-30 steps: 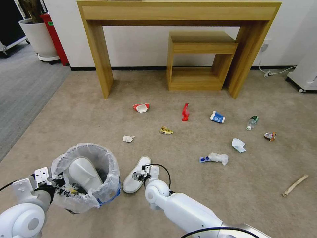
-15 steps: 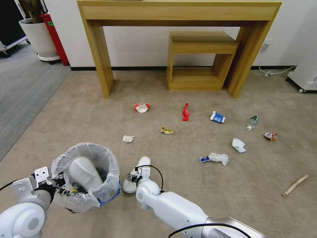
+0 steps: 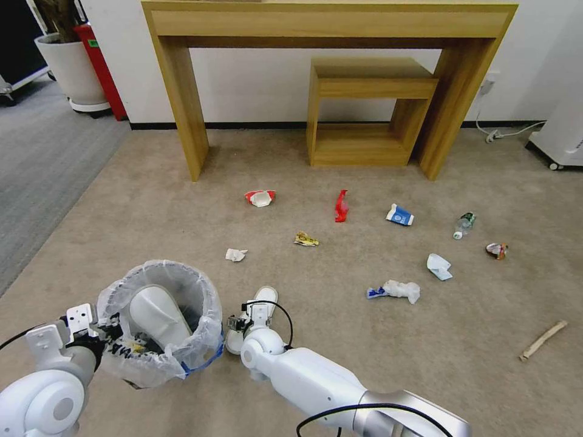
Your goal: Pick up the trash bin and place the garbage on the floor into it.
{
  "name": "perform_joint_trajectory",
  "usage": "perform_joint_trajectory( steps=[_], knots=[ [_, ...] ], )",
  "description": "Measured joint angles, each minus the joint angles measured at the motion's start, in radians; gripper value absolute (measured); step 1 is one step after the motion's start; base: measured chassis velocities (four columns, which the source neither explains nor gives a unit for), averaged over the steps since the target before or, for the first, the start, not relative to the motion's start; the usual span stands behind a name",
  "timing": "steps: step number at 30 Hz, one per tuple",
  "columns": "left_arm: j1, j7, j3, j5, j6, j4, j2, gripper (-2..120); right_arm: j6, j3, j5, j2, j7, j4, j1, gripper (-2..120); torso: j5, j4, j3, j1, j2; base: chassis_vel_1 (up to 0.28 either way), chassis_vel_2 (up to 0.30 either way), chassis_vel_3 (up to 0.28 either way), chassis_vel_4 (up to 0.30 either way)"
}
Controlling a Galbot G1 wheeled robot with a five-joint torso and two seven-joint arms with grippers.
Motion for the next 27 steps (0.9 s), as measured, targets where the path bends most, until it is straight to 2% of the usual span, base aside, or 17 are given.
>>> perform_joint_trajectory(
  steps=[6,11,14,15,18,20,22,23,27],
  knots=[
    [0.002,0.0,0.0,-0.001,0.0,-0.009,-0.001,1,0.009,-0.004,-0.009,-0.001,-0.009,-0.03,0.0,91,0.0,0.0,0.0,0.0,0.0,0.0,0.0,0.0,0.0],
    [0.004,0.0,0.004,-0.001,-0.001,-0.016,-0.004,1,0.018,-0.01,-0.016,-0.001,-0.016,-0.051,-0.001,81,0.0,-0.0001,0.0,0.0,0.0,0.0,0.0,0.0,0.0],
    [0.006,0.0,0.005,-0.001,-0.004,-0.023,-0.005,1,0.02,-0.02,-0.019,-0.002,-0.018,-0.051,-0.003,66,0.0001,0.0,0.0,0.0,0.0,0.0,0.0,0.0,0.0],
    [0.006,0.0,0.005,-0.001,-0.004,-0.023,-0.005,1,0.02,-0.02,-0.019,-0.002,-0.018,-0.051,-0.003,66,0.0001,0.0,0.0,0.0,0.0,0.0,0.0,0.0,0.0],
    [0.006,0.001,0.012,0.001,-0.007,-0.024,-0.011,1,0.021,-0.029,-0.021,-0.002,-0.017,-0.033,-0.009,52,0.0001,0.0,0.0,0.0,0.0,0.0,0.0,0.0,0.0],
    [0.005,0.001,0.015,0.002,-0.008,-0.024,-0.013,1,0.021,-0.031,-0.021,-0.002,-0.016,-0.03,-0.01,49,0.0001,0.0,0.0,0.0,0.0,0.0,0.0,0.0,0.0],
    [0.003,0.001,0.019,0.004,-0.009,-0.024,-0.016,1,0.021,-0.035,-0.022,-0.002,-0.015,-0.027,-0.013,37,0.0,0.0,0.0,0.0,0.0,0.0,0.0,0.0,0.0],
    [0.003,0.001,0.019,0.004,-0.009,-0.024,-0.016,1,0.021,-0.035,-0.022,-0.002,-0.015,-0.027,-0.013,37,0.0,0.0,0.0,0.0,0.0,0.0,0.0,0.0,0.0],
    [0.004,0.002,0.02,0.004,-0.012,-0.027,-0.016,1,0.021,-0.038,-0.029,-0.002,-0.017,-0.026,-0.018,25,0.0001,0.0,0.0,0.0,0.0,0.0,0.0,0.0,0.0]
  ],
)
